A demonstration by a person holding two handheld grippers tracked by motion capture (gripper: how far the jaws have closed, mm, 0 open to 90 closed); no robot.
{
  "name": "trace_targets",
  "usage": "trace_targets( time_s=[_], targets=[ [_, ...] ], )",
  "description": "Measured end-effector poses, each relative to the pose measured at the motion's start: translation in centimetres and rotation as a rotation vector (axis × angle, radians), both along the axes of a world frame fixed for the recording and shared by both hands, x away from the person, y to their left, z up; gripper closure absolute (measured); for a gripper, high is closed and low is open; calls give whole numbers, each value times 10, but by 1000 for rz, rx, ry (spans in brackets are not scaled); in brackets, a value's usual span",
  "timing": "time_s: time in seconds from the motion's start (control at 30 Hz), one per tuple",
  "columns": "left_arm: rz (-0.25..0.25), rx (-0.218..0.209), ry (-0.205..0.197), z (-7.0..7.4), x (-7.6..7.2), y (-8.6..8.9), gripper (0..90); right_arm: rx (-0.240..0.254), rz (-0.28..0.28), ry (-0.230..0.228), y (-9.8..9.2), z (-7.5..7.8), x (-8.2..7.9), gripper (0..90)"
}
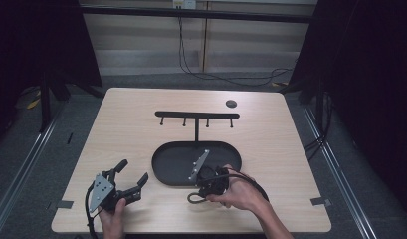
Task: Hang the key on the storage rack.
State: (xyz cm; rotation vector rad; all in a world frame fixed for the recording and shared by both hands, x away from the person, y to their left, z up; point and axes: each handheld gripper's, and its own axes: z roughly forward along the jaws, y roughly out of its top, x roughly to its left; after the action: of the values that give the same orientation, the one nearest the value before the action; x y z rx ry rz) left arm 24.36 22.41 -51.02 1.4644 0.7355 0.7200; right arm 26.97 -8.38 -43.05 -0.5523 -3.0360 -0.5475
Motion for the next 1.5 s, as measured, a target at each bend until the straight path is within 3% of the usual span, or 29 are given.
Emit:
trace_targets(
  time_s=[0.1,0.13,0.4,0.63,0.77,1.5],
  targets=[
    [0,0,0,0,0,0,163,-8,6,4,0,3,0,858],
    [1,1,1,0,0,0,162,-39,15,14,0,7,1,858],
    [0,0,0,0,0,0,161,-103,38,17,2,26,3,859],
    [1,-3,0,0,0,0,161,-109,66,24,-2,41,9,859],
    [1,-2,1,0,0,0,160,-141,75,41,-3,51,13,859],
    [2,-5,0,0,0,0,161,-107,68,13,-5,102,40,859]
  ],
)
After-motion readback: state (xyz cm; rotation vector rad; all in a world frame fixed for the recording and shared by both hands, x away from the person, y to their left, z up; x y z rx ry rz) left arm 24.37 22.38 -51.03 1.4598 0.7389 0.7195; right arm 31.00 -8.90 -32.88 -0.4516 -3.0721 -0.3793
